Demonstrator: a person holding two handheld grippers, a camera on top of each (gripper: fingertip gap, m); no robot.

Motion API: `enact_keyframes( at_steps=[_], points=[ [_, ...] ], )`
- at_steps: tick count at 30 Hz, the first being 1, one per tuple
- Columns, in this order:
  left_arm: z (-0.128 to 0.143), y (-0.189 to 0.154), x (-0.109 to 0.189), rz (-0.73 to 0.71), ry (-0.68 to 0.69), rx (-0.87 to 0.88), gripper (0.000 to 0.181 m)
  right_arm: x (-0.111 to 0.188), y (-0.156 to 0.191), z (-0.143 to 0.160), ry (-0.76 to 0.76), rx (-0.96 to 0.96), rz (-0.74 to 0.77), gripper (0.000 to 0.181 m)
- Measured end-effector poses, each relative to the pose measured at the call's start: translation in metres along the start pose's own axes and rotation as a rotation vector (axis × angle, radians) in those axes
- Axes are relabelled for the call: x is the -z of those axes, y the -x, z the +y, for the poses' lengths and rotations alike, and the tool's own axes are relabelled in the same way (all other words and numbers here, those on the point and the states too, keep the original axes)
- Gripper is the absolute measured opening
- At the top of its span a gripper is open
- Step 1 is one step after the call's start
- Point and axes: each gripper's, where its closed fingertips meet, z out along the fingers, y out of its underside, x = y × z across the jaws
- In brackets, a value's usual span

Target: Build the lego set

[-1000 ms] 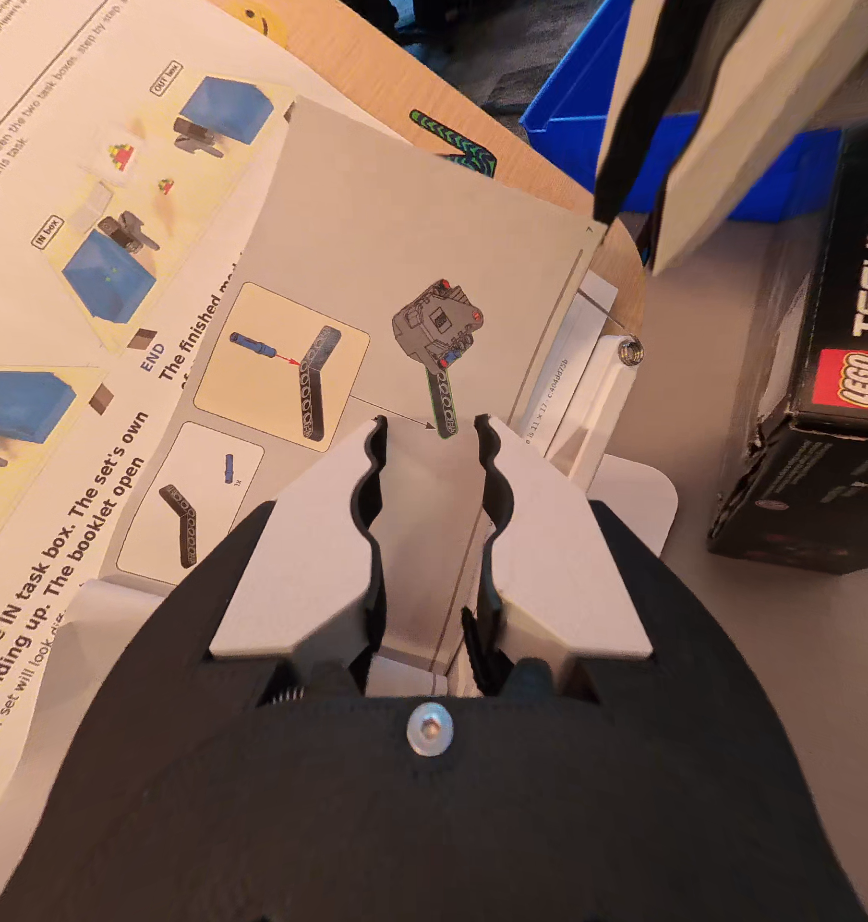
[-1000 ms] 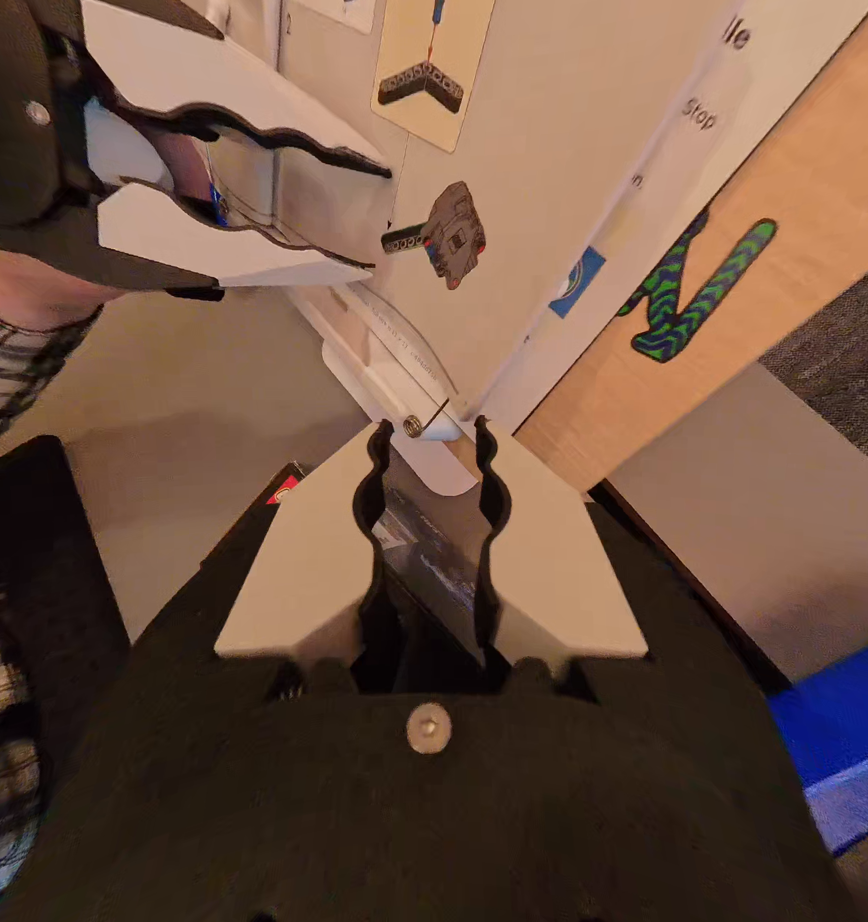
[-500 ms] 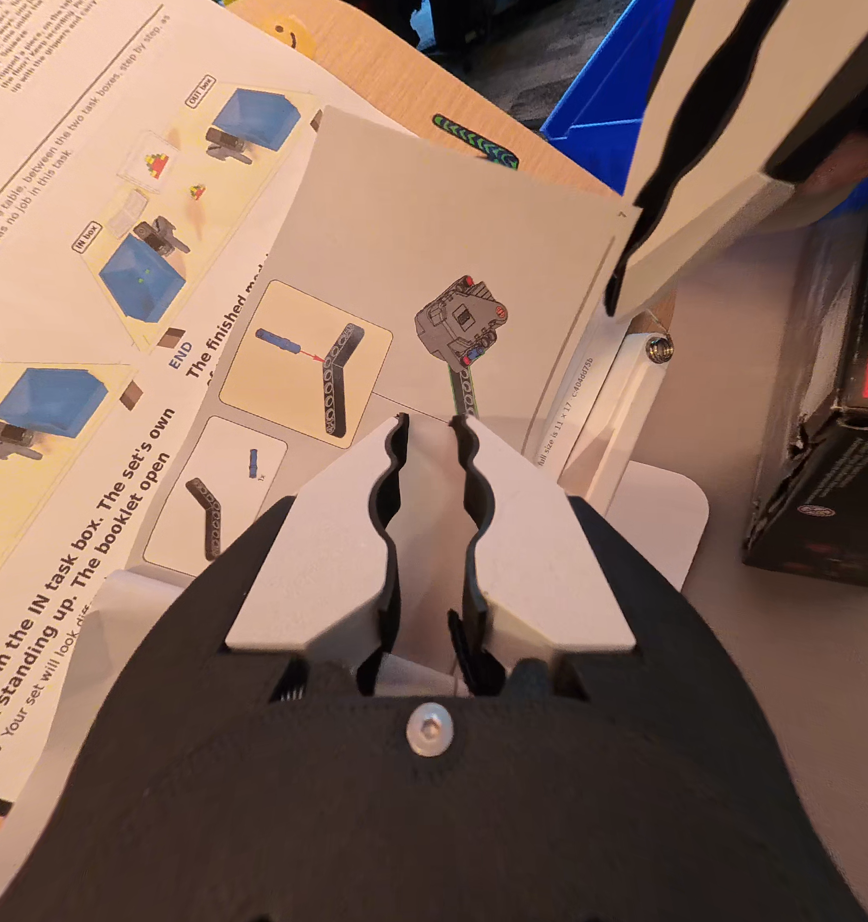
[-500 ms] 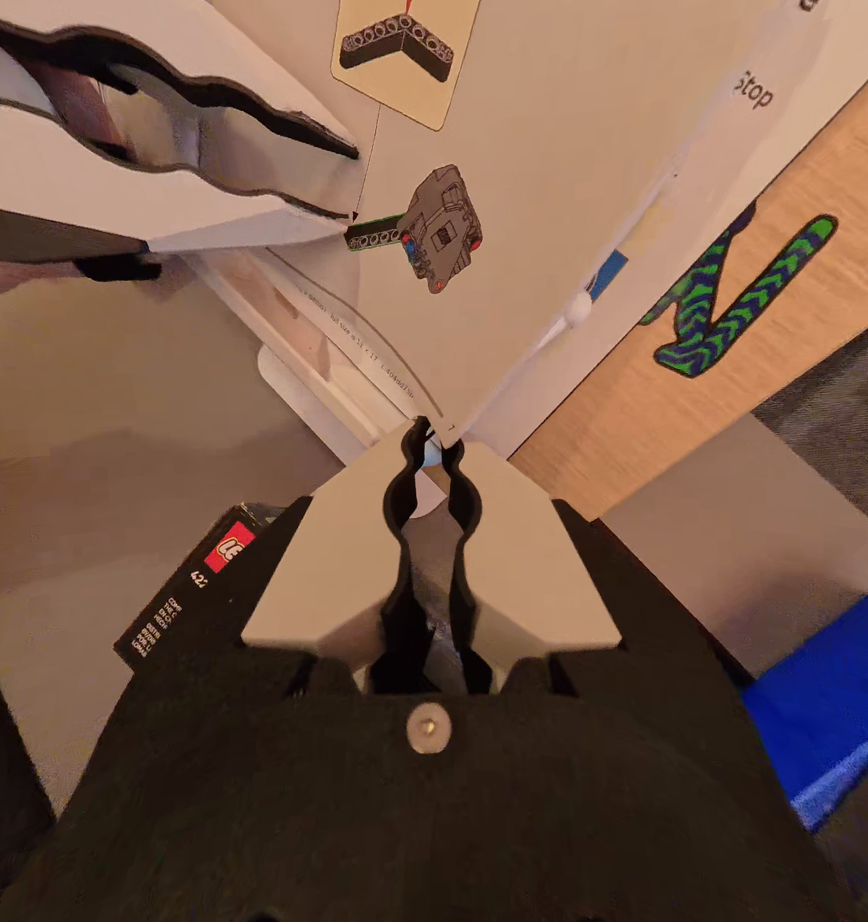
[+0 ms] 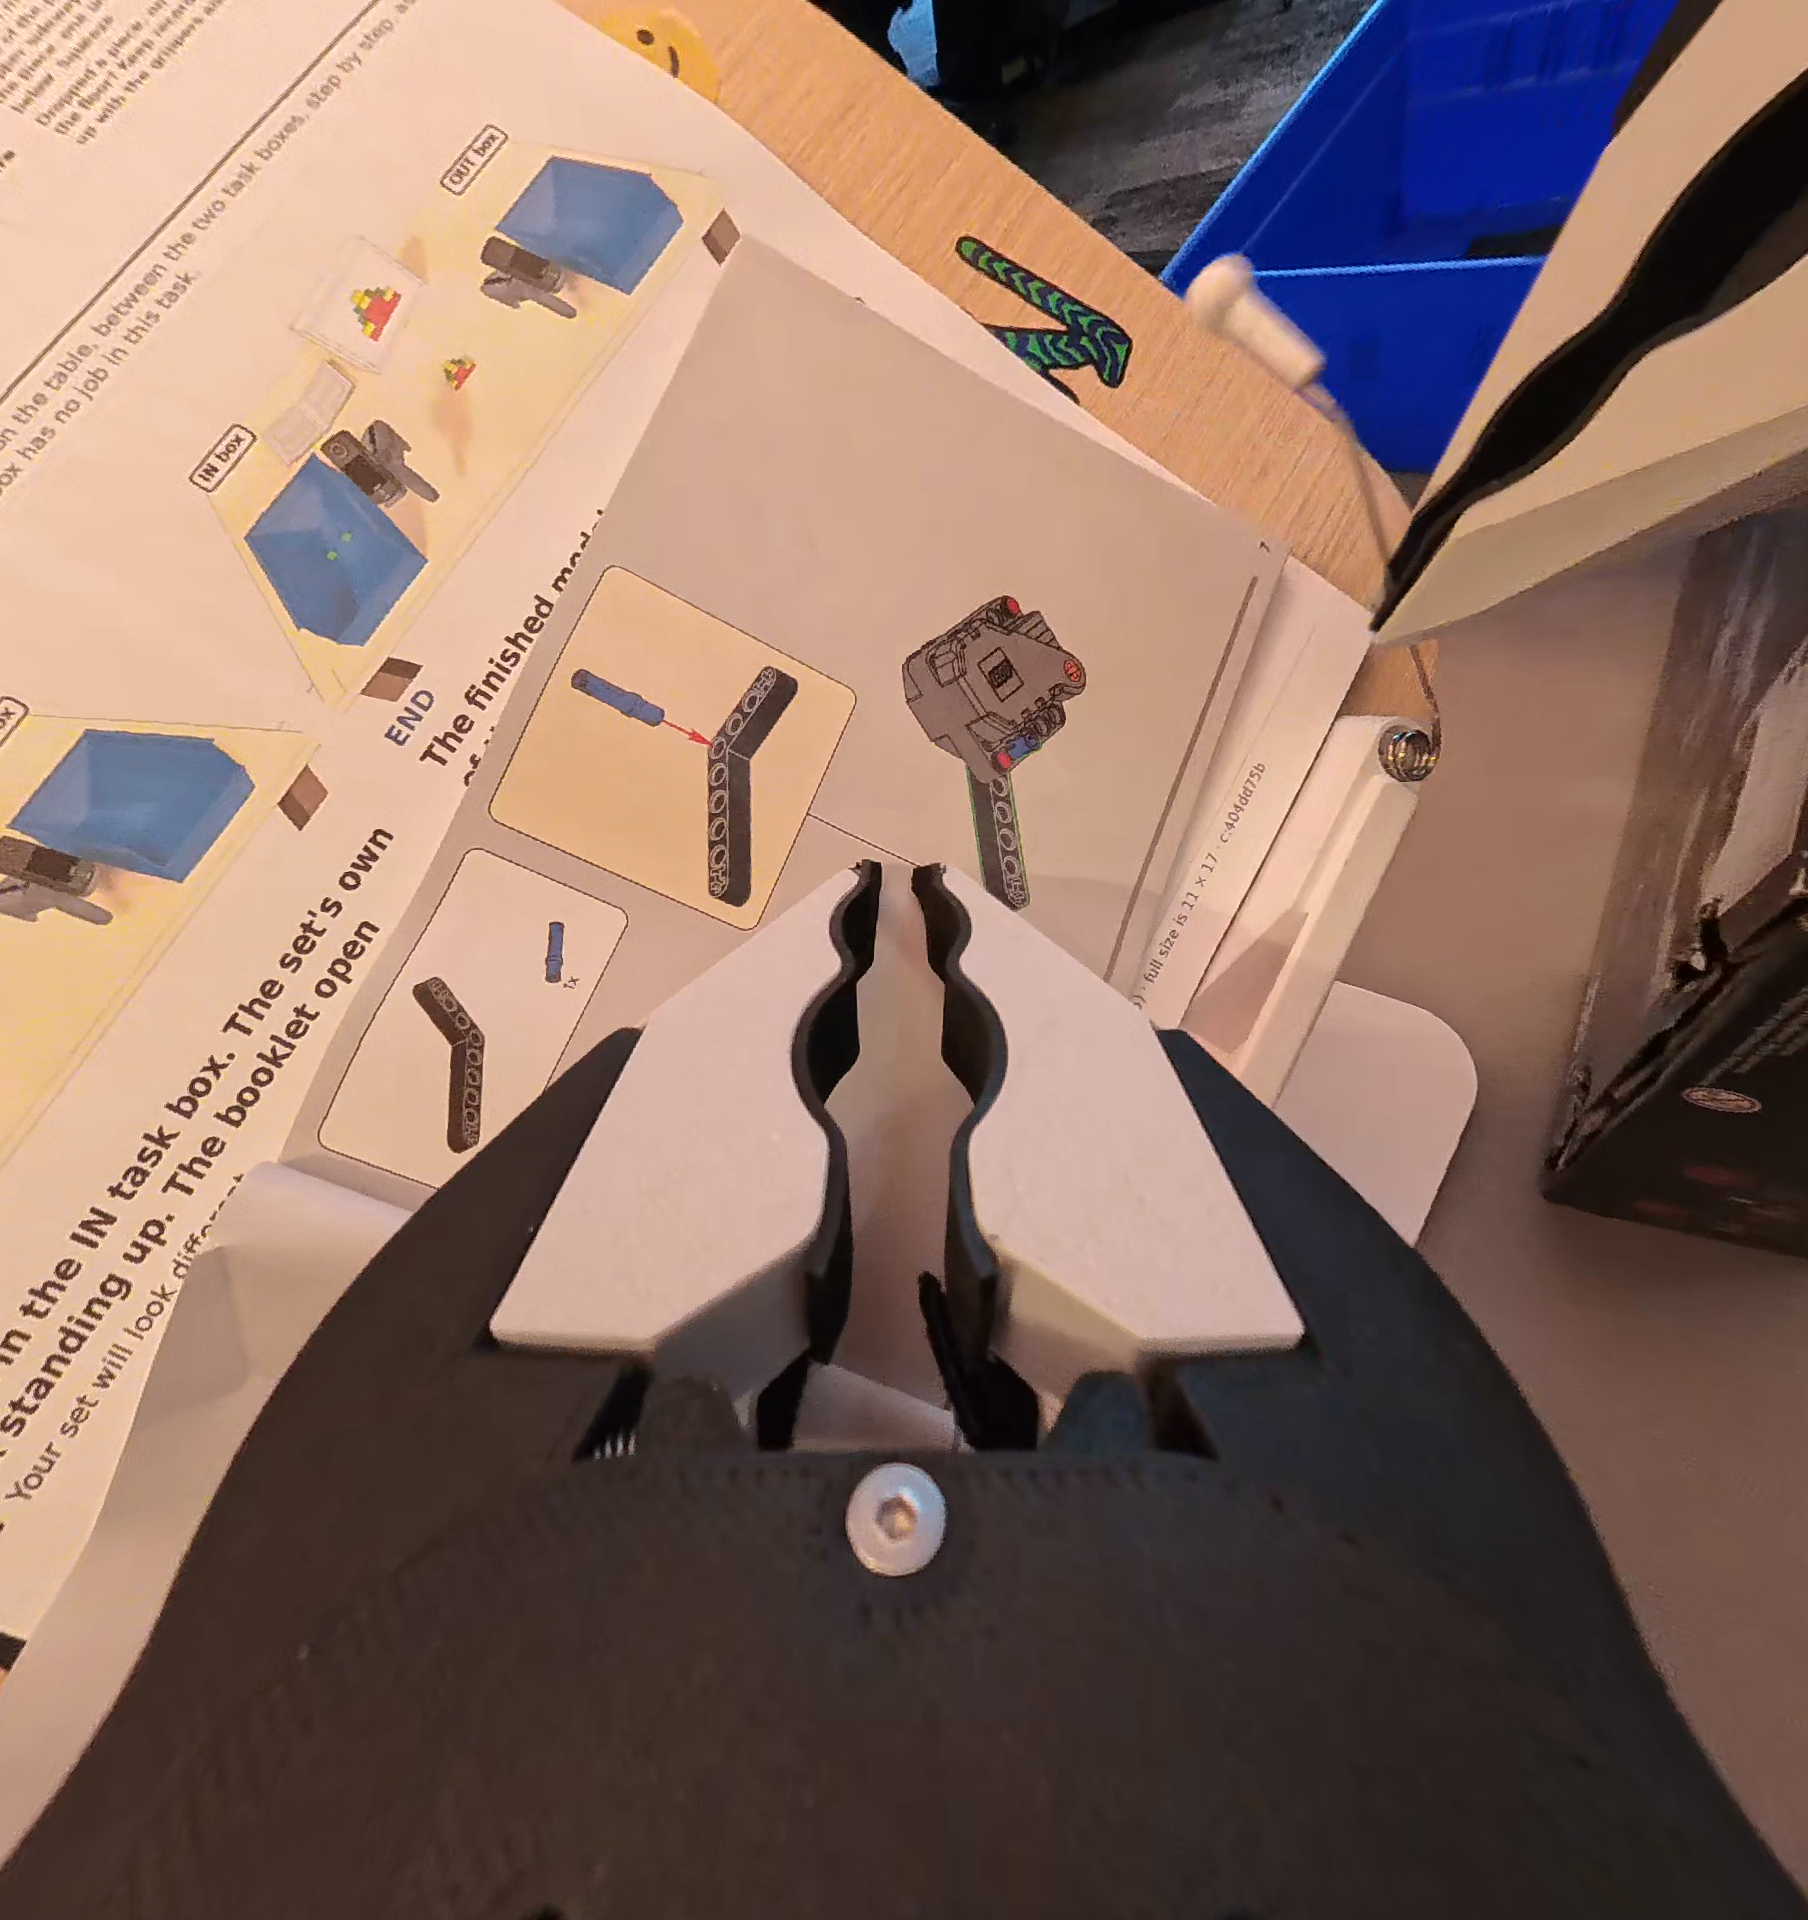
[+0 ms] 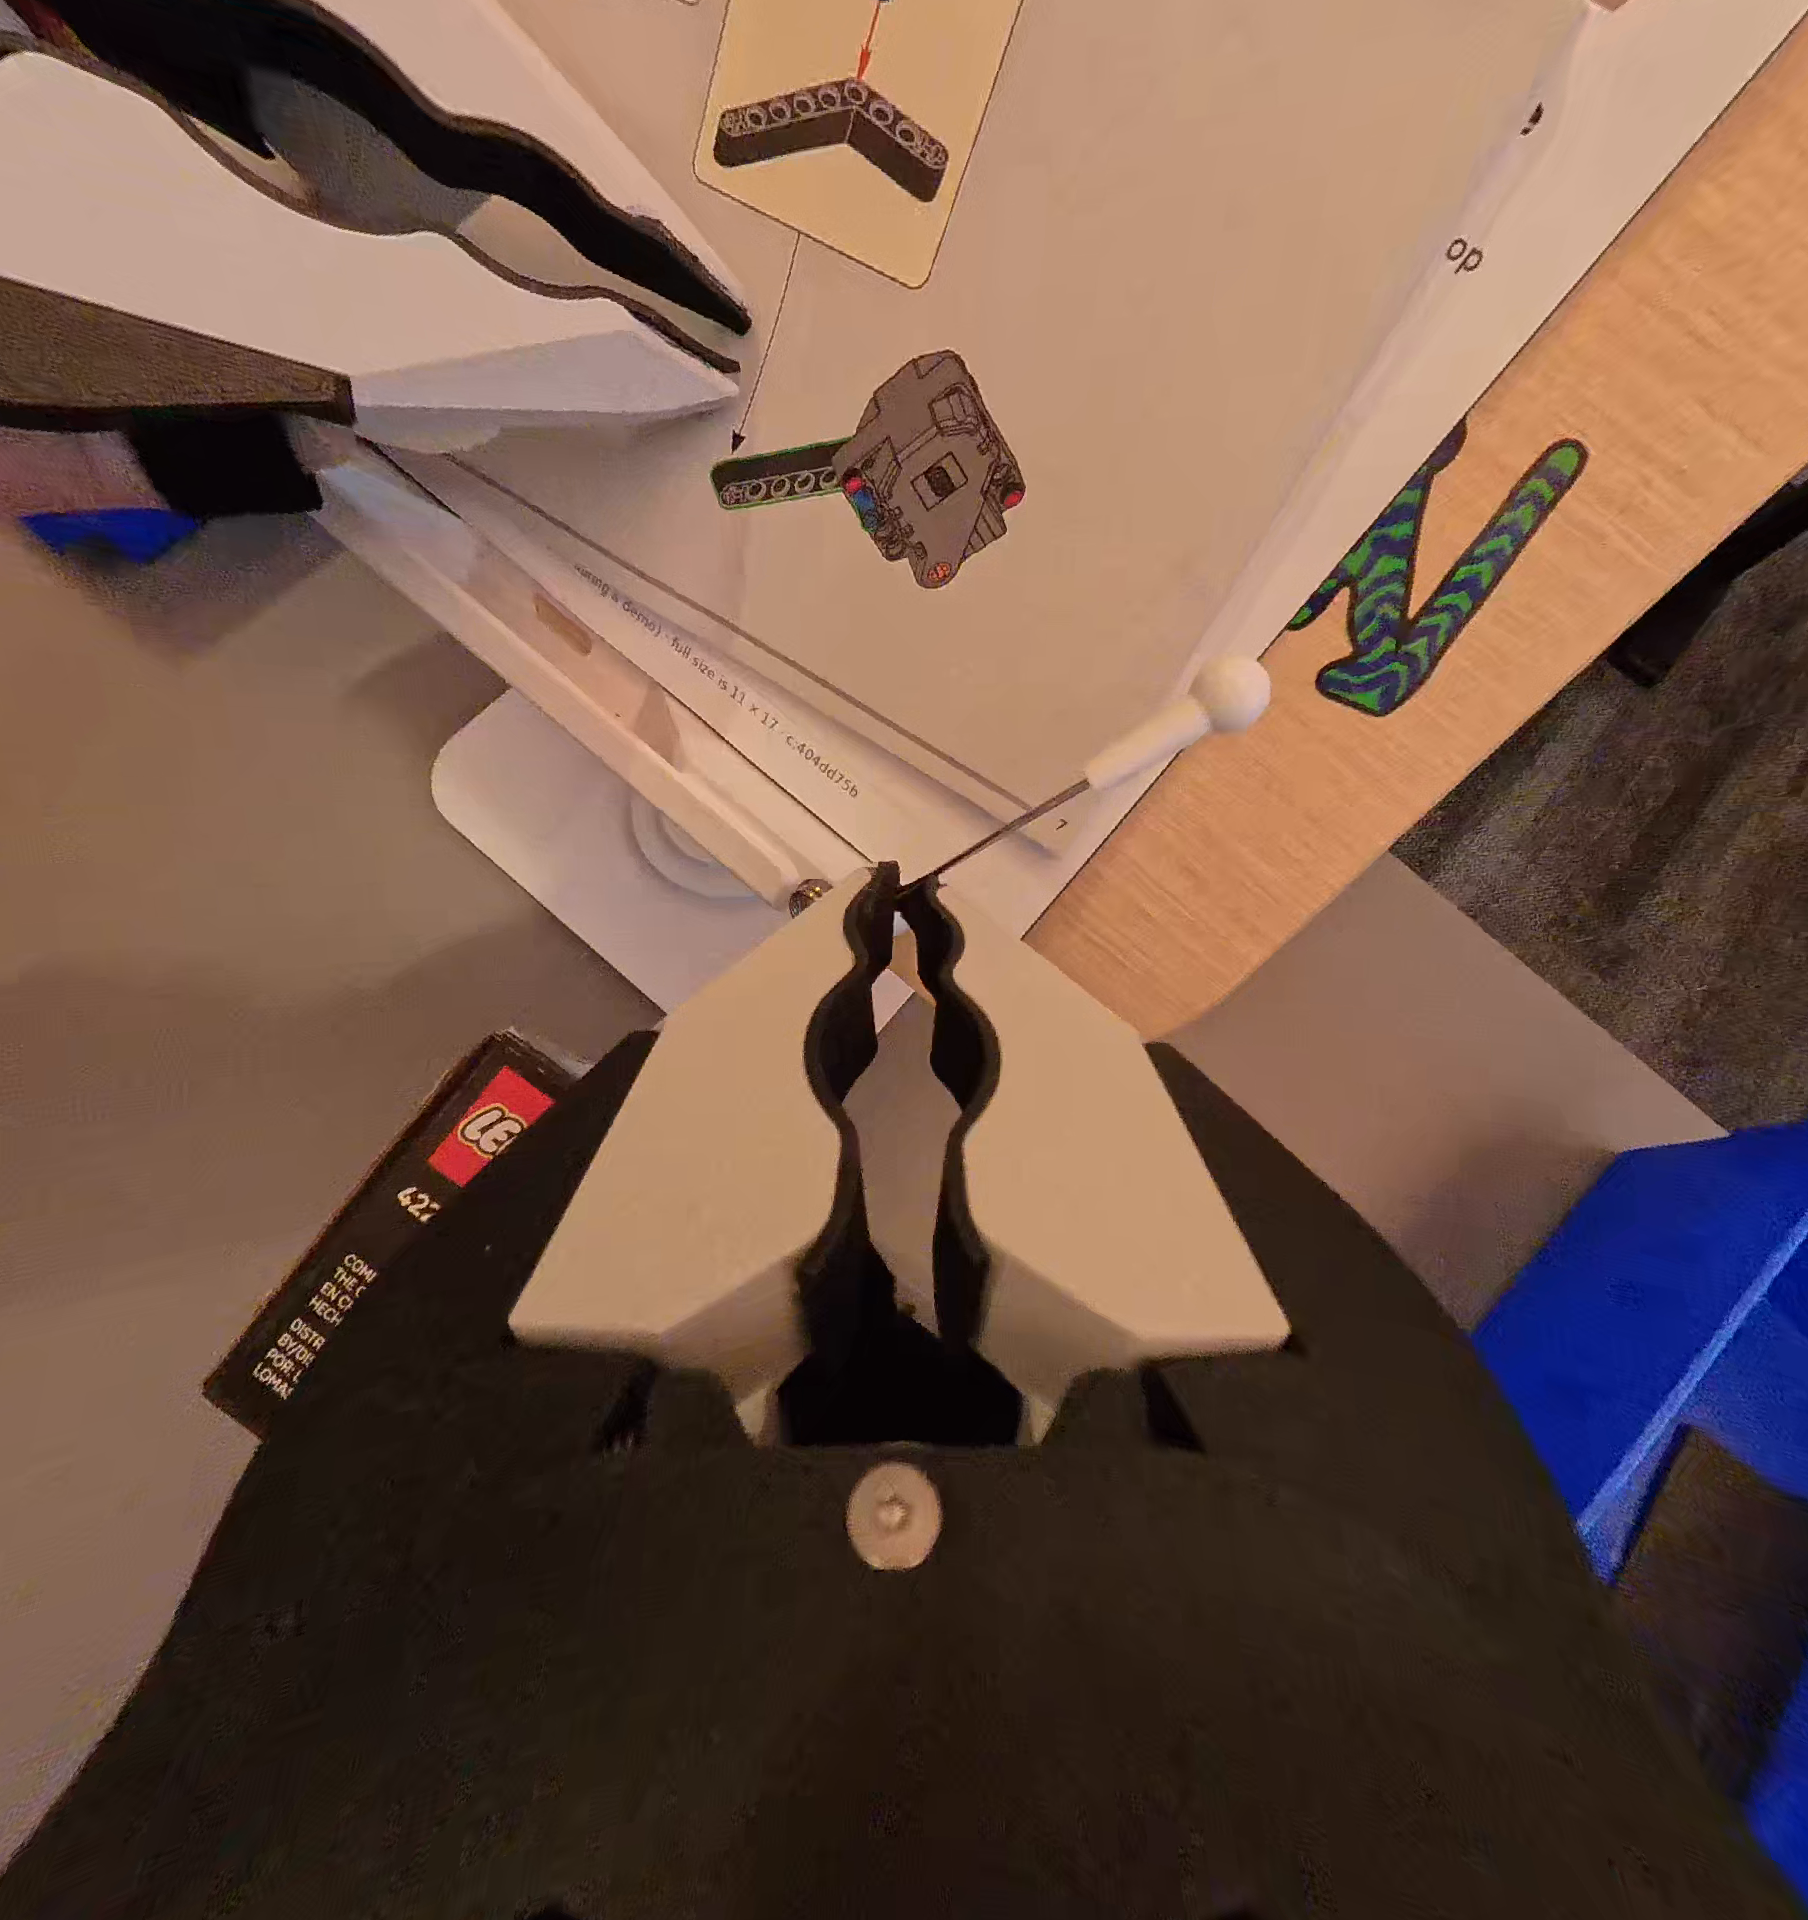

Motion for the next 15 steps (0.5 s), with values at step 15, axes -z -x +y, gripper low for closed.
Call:
enact_keyframes(
  at_steps=[15],
  points=[
    [-0.016, 0.003, 0.007, -0.011, 0.020, -0.090, 0.032, 0.003, -0.025, -0.007, 0.086, -0.097, -0.062, 0.030]
  ],
)
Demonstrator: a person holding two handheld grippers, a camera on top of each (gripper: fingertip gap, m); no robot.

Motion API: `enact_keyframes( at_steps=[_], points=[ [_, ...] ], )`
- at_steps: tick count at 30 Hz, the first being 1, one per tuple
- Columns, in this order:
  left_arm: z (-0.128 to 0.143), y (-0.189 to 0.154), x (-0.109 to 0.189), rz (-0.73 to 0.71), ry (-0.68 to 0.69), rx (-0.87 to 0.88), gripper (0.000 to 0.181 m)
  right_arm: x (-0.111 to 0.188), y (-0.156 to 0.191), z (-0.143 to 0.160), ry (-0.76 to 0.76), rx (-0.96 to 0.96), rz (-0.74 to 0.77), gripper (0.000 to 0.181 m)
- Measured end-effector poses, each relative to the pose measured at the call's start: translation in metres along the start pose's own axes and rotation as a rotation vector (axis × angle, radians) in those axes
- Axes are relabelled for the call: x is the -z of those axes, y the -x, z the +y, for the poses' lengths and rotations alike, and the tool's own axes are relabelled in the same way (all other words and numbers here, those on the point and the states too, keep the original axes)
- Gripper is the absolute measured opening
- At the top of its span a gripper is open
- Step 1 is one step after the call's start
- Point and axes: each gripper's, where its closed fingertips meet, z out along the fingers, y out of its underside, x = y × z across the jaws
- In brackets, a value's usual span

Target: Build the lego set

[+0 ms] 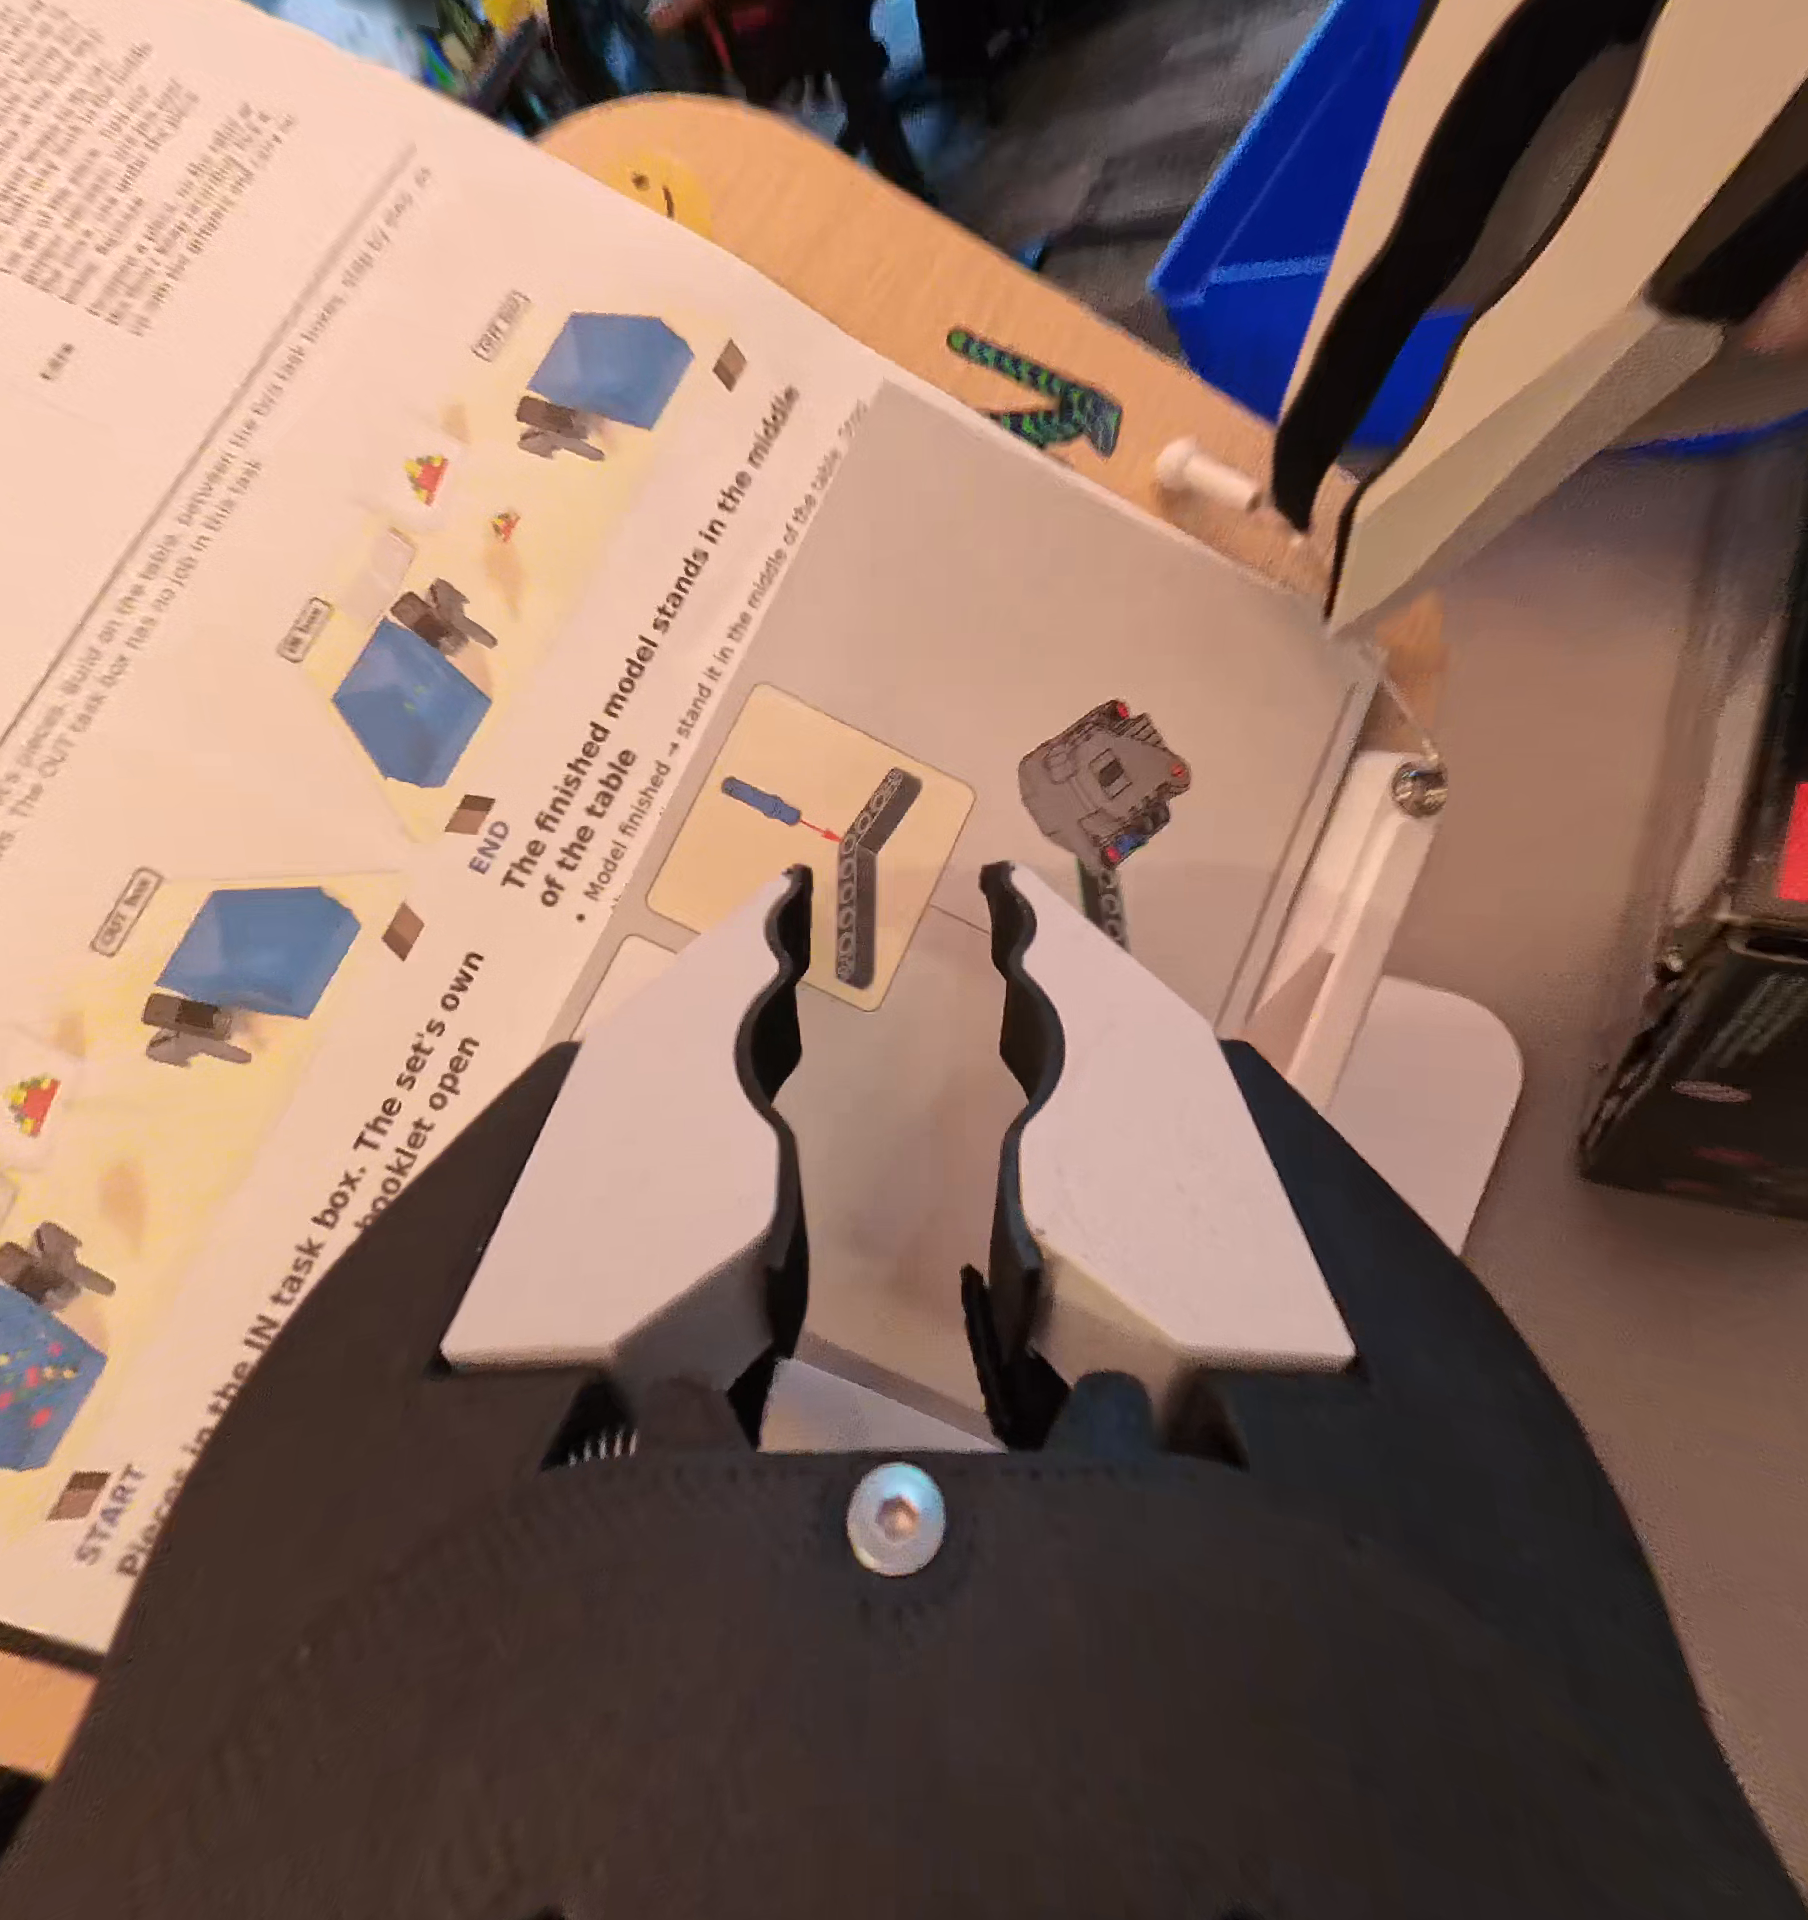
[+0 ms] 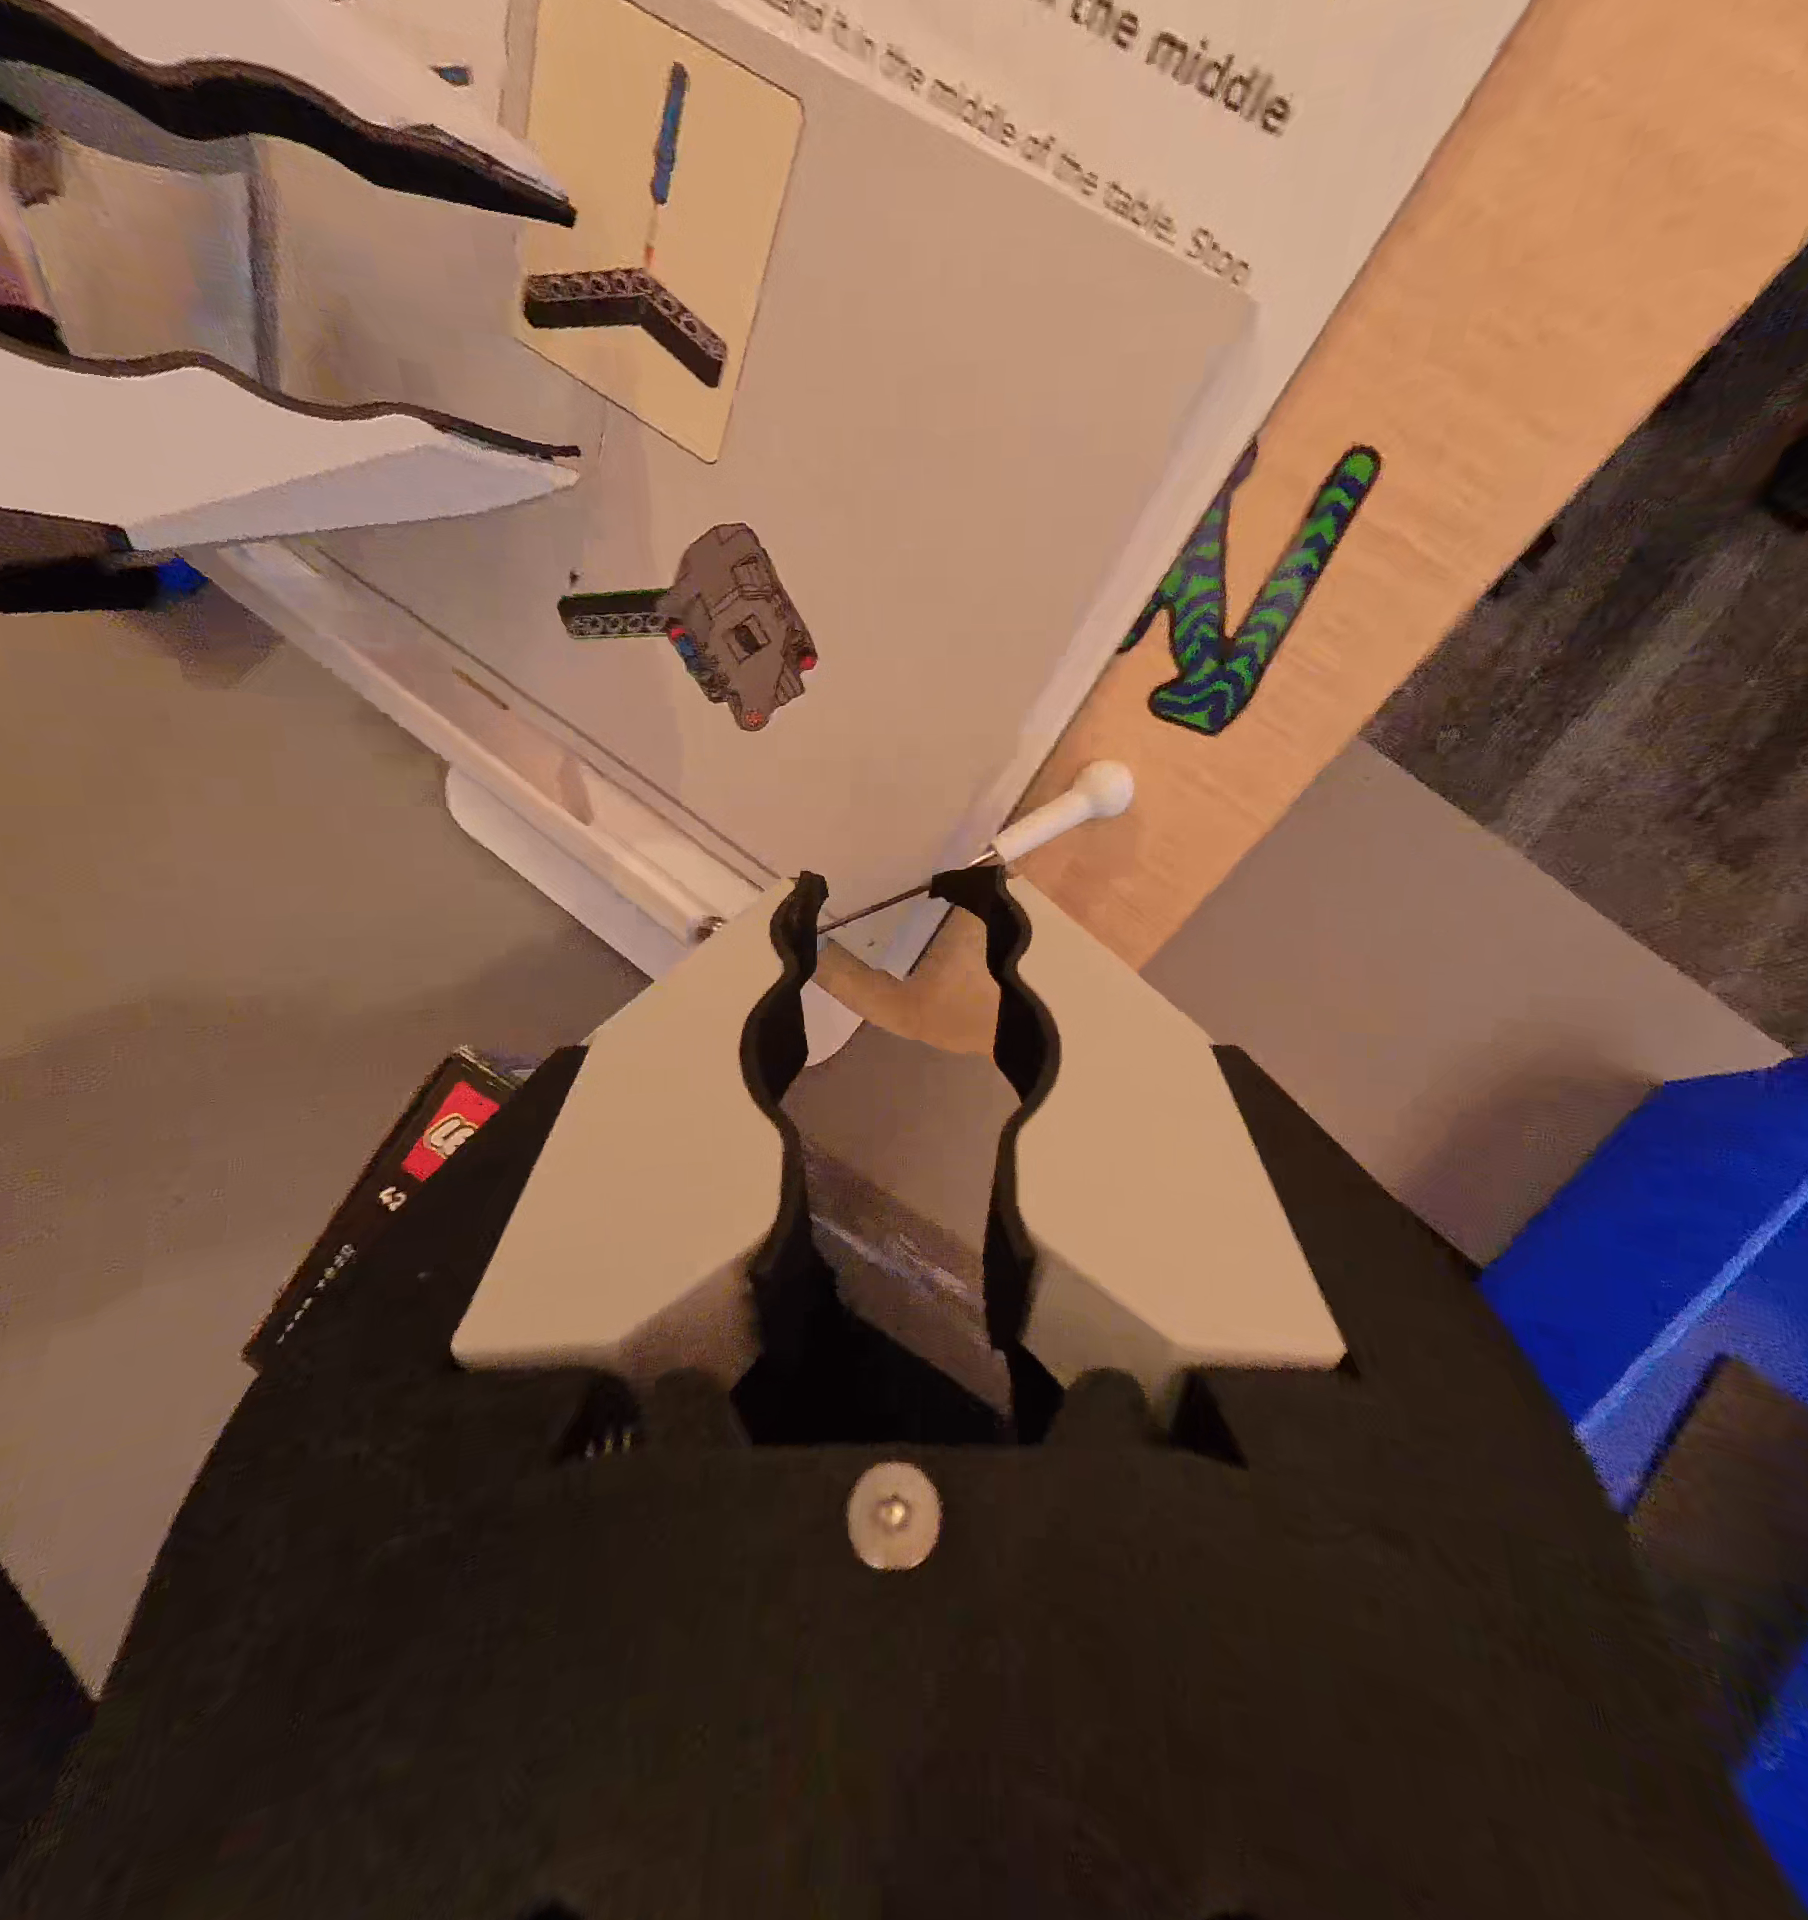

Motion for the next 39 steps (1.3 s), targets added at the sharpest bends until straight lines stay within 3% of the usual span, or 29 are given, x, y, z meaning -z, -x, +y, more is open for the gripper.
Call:
enact_keyframes(
  at_steps=[2, 6, 8, 12, 23, 31, 39],
  points=[
    [0.001, -0.001, -0.007, 0.001, 0.024, -0.043, 0.031, 0.000, -0.008, 0.003, 0.005, -0.009, 0.049, 0.030],
    [0.001, -0.004, -0.013, 0.015, 0.015, -0.014, 0.036, -0.012, -0.001, 0.011, 0.033, -0.057, -0.022, 0.033],
    [-0.001, -0.008, -0.013, 0.035, -0.002, 0.003, 0.031, -0.013, -0.002, 0.007, 0.001, -0.057, -0.034, 0.020],
    [0.000, -0.009, -0.015, 0.025, -0.001, -0.019, 0.030, -0.015, -0.005, 0.004, -0.017, -0.068, -0.060, 0.018],
    [-0.003, -0.010, -0.018, 0.033, -0.045, 0.007, 0.022, -0.003, 0.000, -0.001, -0.118, 0.011, -0.075, 0.003],
    [-0.004, -0.009, -0.018, 0.039, -0.071, 0.032, 0.017, 0.000, 0.001, 0.000, -0.119, -0.082, -0.158, 0.002],
    [-0.017, -0.020, -0.029, 0.074, -0.083, 0.030, 0.018, -0.002, 0.011, -0.013, -0.098, 0.111, -0.058, 0.001]
  ],
)
